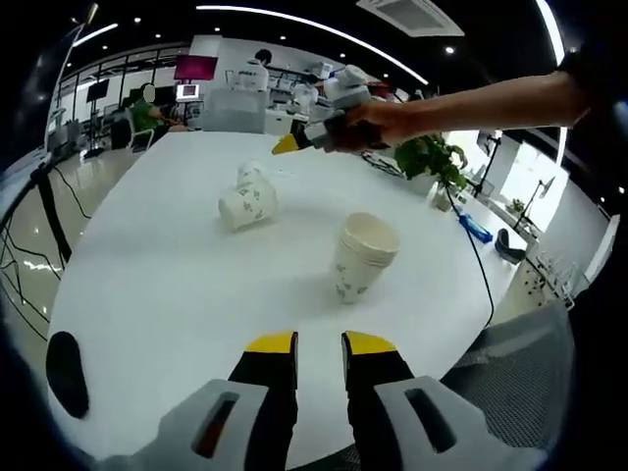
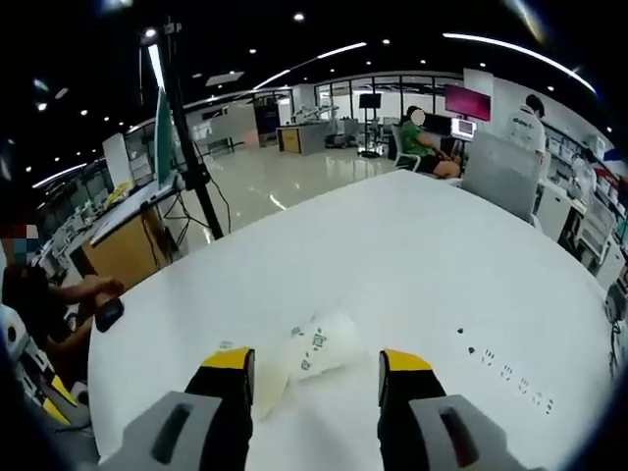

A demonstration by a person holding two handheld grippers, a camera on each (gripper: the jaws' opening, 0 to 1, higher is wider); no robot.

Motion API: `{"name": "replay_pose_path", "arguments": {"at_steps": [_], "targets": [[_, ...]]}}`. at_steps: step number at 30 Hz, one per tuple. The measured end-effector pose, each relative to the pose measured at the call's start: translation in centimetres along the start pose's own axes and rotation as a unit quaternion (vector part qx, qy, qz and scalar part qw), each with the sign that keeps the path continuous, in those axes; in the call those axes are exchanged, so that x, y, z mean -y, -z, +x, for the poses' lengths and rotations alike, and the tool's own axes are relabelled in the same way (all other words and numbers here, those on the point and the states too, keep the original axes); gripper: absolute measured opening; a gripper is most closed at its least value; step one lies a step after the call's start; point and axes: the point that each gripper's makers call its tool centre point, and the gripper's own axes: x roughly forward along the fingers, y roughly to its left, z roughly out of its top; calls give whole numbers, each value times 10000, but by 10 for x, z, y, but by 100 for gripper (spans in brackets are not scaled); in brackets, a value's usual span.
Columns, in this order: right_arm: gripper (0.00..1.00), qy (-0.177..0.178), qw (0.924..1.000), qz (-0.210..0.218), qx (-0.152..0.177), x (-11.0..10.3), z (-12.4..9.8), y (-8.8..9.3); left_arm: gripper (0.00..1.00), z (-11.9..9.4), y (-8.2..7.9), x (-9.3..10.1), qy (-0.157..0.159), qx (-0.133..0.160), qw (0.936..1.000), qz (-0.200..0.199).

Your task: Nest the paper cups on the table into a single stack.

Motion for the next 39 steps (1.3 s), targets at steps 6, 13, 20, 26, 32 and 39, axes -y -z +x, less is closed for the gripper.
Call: {"name": "replay_pose_path", "arguments": {"at_steps": [6, 13, 20, 26, 32, 39], "targets": [[50, -40, 10000, 53, -35, 2, 18, -2, 16, 1, 2, -2, -19, -52, 10000, -69], [49, -136, 9997, 94, -155, 1, 42, 0, 16, 2, 4, -5, -43, -85, 9998, -161], [61, -449, 9980, -123, -430, -9, 60, 6, 16, 4, 8, -4, 3, -162, 9997, -157], [65, -542, 9953, -547, -594, -9, 72, 7, 16, 6, 11, -5, 11, -205, 9997, -163], [69, -680, 9876, -1107, -884, -19, 81, 14, 16, 6, 11, -7, -15, -197, 9995, -227], [66, -514, 9779, -1640, -1188, -11, 94, 24, 16, 6, 12, -10, -50, -198, 9994, -279]]}}
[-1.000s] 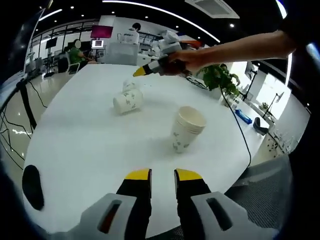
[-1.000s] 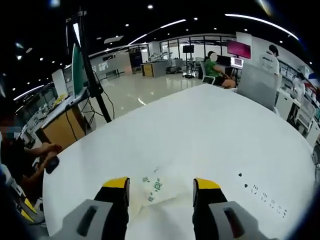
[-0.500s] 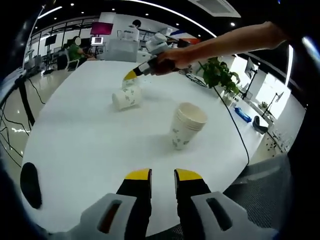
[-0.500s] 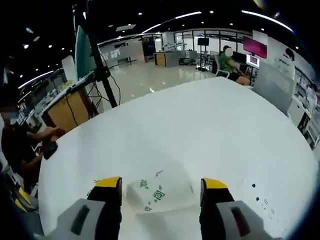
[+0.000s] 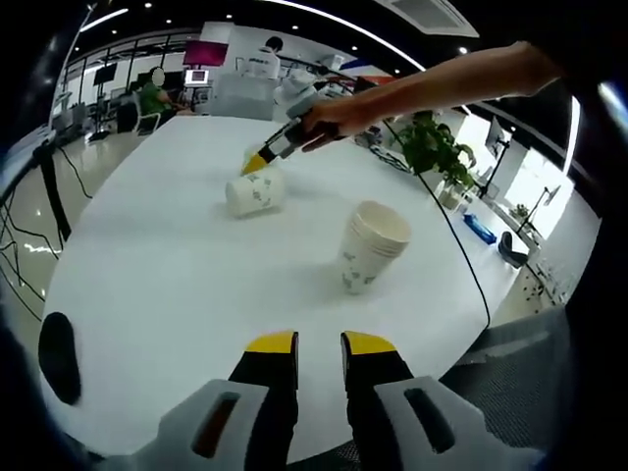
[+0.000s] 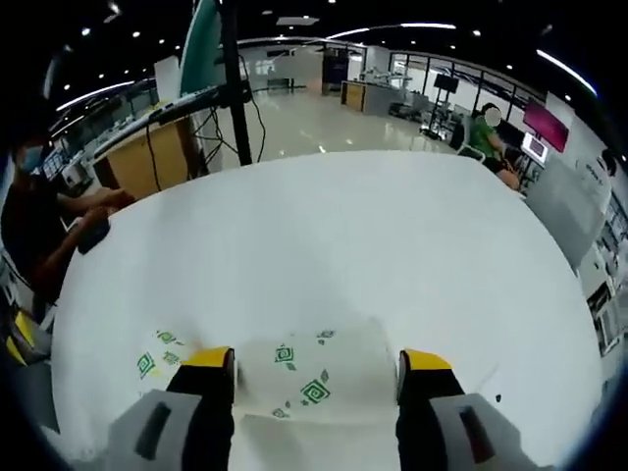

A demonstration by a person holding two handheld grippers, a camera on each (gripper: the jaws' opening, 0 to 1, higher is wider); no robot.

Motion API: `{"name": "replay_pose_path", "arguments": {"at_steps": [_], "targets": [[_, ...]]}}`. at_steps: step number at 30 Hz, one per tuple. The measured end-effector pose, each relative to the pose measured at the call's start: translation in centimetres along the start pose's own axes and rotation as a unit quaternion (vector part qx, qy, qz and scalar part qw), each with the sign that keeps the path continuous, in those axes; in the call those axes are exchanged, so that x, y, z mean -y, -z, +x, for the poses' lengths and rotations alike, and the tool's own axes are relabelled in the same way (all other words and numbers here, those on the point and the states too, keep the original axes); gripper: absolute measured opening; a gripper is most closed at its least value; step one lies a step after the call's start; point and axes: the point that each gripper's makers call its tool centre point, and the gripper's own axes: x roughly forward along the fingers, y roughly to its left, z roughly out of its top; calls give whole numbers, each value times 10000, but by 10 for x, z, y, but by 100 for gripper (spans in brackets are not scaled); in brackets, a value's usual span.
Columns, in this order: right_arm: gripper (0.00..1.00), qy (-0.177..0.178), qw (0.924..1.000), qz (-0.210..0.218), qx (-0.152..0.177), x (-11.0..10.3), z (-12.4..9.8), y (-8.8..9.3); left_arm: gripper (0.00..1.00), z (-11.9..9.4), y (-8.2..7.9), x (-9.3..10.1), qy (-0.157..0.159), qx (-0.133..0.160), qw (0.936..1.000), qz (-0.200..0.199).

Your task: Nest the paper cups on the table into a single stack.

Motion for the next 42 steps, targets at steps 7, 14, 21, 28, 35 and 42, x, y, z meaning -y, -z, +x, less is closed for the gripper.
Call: {"name": "replay_pose_path", "arguments": {"at_steps": [7, 14, 21, 28, 35, 42], "targets": [[65, 55, 9999, 127, 30, 5, 4, 0, 15, 1, 0, -1, -17, 1, 10000, -48], [46, 235, 9990, 256, 277, 14, -13, -11, 15, 1, 0, 0, -9, 17, 10000, -6], [45, 255, 9986, 469, -13, 19, -24, 7, 15, 0, -1, 3, 24, 21, 10000, 86], [55, 93, 9982, 595, -26, 0, -38, 19, 15, 0, -1, 3, 35, 31, 9999, 109], [69, -26, 9981, 606, -112, -15, -51, 29, 14, 0, -2, 3, 26, 32, 9999, 143], [77, 151, 9946, 764, -684, -33, -55, 77, 14, 0, -1, 7, 82, -2, 9997, 226]]}}
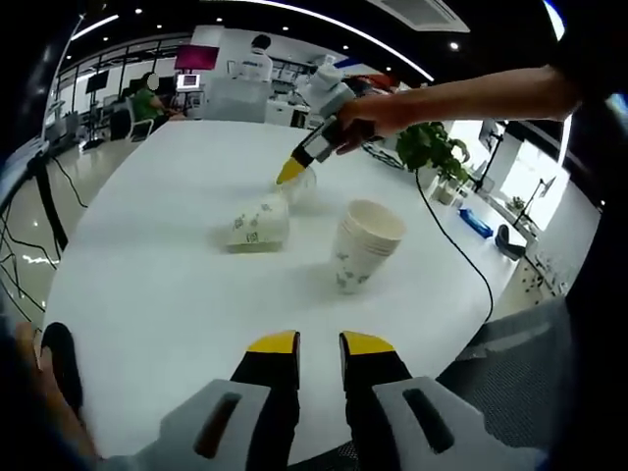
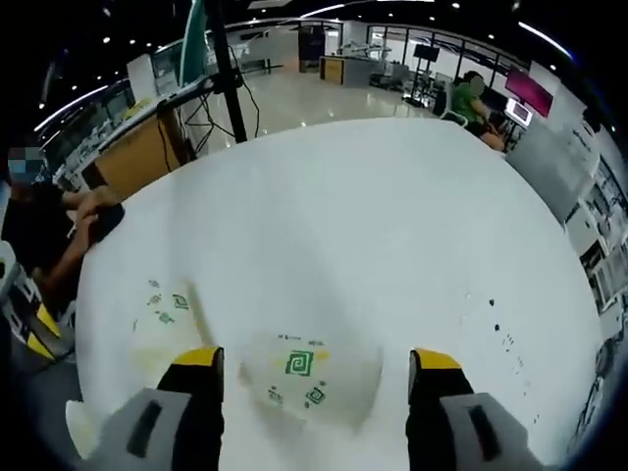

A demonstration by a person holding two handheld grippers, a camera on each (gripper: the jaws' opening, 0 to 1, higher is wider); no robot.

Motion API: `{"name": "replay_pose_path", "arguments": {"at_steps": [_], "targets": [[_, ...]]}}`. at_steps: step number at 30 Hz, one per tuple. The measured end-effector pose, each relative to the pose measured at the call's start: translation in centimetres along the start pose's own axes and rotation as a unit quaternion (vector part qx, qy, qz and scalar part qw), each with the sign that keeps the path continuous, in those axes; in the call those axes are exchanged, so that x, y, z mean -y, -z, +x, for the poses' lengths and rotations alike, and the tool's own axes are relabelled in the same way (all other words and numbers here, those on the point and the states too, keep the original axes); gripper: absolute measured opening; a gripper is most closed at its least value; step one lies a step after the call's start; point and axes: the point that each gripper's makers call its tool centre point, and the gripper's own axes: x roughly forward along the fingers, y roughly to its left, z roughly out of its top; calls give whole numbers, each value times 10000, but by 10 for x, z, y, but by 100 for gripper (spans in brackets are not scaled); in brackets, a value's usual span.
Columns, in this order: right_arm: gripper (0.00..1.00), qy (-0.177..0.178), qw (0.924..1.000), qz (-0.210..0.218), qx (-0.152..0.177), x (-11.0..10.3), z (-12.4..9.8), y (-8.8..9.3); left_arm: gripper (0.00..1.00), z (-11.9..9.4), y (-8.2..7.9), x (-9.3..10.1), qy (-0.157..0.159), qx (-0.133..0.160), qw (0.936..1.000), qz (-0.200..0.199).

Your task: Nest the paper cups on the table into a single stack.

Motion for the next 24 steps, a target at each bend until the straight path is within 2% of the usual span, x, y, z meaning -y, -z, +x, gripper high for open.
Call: {"name": "replay_pose_path", "arguments": {"at_steps": [1, 2, 5, 7, 13, 20, 24], "targets": [[77, 18, 10000, 34, 16, 0, 1, 2, 14, 0, 0, 0, 1, 2, 10000, 9], [77, 79, 9998, 172, 18, -5, -7, 9, 14, 0, -1, 1, 3, 9, 10000, 14], [74, 151, 9990, 414, -7, -4, -2, 18, 14, -1, -2, 2, -1, 22, 10000, 19], [73, 192, 9981, 584, 9, -13, -5, 28, 14, -2, -2, 3, 8, 31, 10000, 25], [63, 266, 9953, 930, 91, -14, -2, 24, 14, -2, -3, 2, 4, 39, 10000, 21], [62, 236, 9942, 1027, 208, -19, 1, 19, 13, -2, -2, 1, -32, 29, 10000, -3], [56, 179, 9937, 1052, 351, -24, -4, 14, 12, 0, 1, -1, -75, -36, 10000, 9]]}}
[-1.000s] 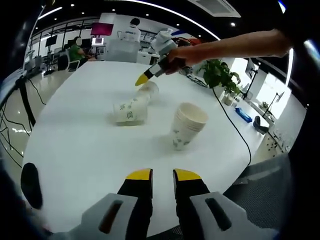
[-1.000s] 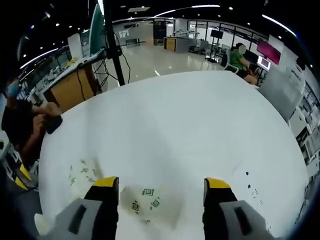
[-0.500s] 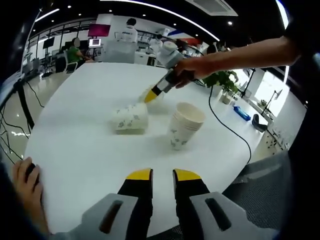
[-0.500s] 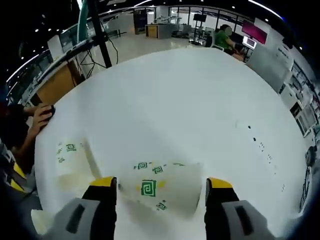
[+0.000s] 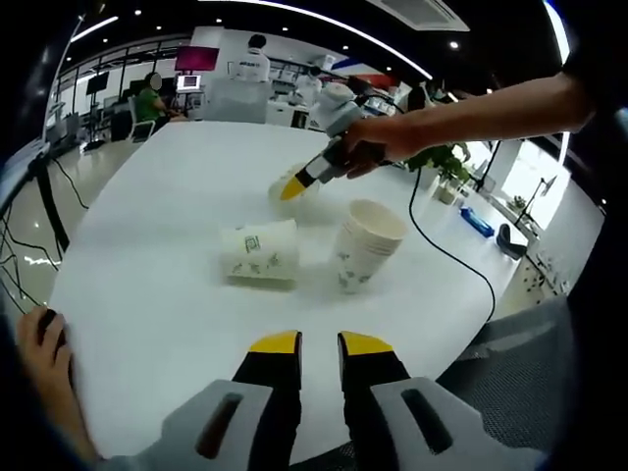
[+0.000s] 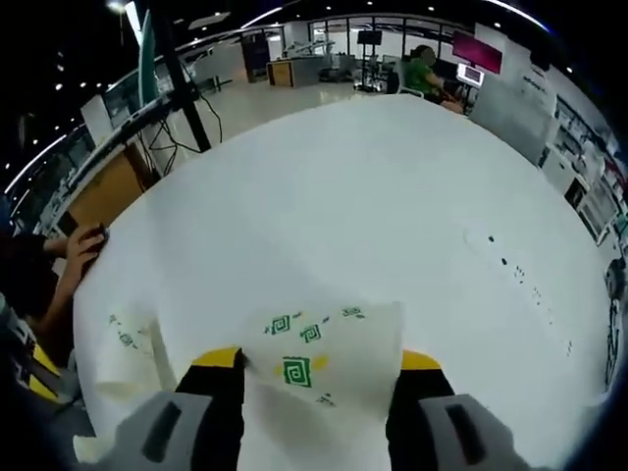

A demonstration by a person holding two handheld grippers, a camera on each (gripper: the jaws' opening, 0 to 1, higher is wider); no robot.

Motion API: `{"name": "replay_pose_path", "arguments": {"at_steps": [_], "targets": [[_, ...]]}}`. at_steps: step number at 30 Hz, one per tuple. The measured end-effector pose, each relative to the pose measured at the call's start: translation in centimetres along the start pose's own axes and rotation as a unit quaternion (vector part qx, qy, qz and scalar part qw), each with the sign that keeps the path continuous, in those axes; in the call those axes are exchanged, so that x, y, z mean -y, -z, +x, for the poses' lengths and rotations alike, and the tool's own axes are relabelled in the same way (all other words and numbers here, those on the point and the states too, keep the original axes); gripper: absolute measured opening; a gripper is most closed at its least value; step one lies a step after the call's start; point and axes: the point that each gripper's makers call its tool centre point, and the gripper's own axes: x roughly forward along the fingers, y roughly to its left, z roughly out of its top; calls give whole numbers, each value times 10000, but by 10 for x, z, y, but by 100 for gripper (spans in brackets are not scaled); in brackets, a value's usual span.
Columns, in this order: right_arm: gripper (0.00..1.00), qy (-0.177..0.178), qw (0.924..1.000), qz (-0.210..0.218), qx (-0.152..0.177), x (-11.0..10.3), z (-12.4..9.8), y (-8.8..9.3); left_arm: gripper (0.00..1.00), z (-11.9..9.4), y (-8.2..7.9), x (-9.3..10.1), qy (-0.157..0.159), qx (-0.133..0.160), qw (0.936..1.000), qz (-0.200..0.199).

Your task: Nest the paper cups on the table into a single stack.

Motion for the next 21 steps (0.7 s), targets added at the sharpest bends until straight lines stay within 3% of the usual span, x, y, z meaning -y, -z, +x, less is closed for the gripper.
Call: {"name": "replay_pose_path", "arguments": {"at_steps": [7, 9, 12, 21], "targets": [[52, -183, 9998, -29, 16, -6, -1, 1, 13, 1, 2, -1, -18, -39, 10000, -4], [45, -249, 9997, -40, 39, -10, -3, 1, 13, 1, 2, -2, -22, -30, 10000, -19], [22, -253, 9994, -214, 75, -13, -1, 2, 13, 1, 1, -2, -7, -11, 10000, -40], [20, -508, 9984, -216, 131, -24, 7, -3, 12, -6, -4, -4, -57, 115, 9999, -107]]}}
